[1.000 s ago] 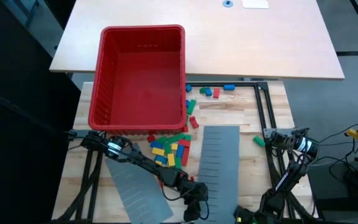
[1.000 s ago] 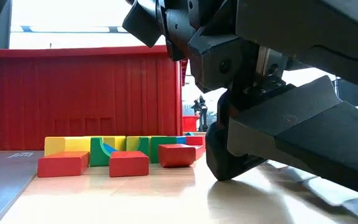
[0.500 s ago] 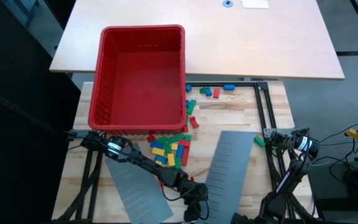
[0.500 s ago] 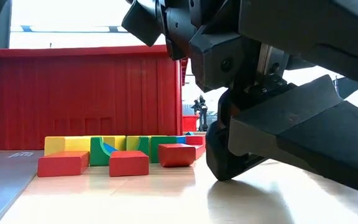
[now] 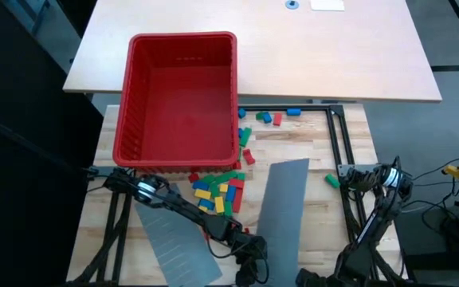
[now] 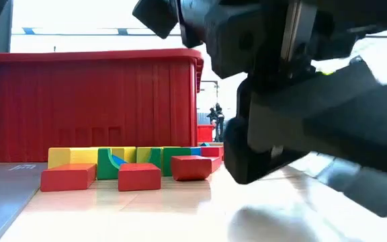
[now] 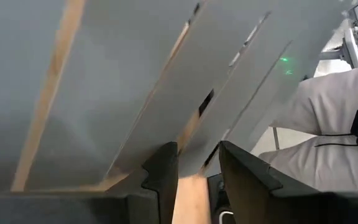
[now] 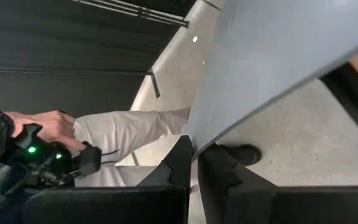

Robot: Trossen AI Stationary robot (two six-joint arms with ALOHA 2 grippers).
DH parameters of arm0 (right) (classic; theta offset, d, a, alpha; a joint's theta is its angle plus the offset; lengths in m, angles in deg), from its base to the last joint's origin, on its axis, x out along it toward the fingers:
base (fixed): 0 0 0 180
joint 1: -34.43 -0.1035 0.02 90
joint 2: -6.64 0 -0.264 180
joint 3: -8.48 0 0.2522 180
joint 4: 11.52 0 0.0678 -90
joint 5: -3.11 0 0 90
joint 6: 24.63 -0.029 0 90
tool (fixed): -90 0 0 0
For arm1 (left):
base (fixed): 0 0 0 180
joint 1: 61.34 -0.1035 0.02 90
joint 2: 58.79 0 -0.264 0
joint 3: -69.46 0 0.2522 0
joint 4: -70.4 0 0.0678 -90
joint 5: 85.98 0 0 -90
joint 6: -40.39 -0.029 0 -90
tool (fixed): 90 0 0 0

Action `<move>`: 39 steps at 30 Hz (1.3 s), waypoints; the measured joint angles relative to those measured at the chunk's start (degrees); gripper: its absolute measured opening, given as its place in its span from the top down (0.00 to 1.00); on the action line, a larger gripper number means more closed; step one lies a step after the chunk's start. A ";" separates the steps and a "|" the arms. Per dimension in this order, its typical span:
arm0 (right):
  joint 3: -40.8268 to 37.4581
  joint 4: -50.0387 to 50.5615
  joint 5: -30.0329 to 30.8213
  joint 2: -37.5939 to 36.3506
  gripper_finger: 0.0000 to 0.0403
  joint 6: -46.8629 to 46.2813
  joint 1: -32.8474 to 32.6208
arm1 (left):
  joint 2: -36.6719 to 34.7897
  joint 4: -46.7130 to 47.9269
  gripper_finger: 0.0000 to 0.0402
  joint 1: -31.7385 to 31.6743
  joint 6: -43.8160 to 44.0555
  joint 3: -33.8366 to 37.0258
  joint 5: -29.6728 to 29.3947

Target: Sort blocks

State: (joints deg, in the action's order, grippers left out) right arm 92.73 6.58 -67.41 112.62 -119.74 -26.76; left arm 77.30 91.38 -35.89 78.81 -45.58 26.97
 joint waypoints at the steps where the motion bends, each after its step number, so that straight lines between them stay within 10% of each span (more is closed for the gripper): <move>1: 0.23 0.59 0.50 -0.29 1.00 0.20 0.00 | -0.32 0.20 0.74 -0.02 -0.09 -0.12 -0.05; 33: 0.41 1.39 4.48 -7.83 1.00 12.52 5.57 | -2.10 5.12 0.69 -0.52 -3.70 -7.85 -2.83; 39: 0.26 2.62 4.27 -7.55 1.00 12.22 5.60 | -5.06 18.22 0.66 -1.03 -11.26 -7.89 -5.27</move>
State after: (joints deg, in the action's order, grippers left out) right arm 92.99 9.20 -63.14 105.07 -107.52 -21.17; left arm 72.24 109.60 -36.92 67.55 -53.47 21.69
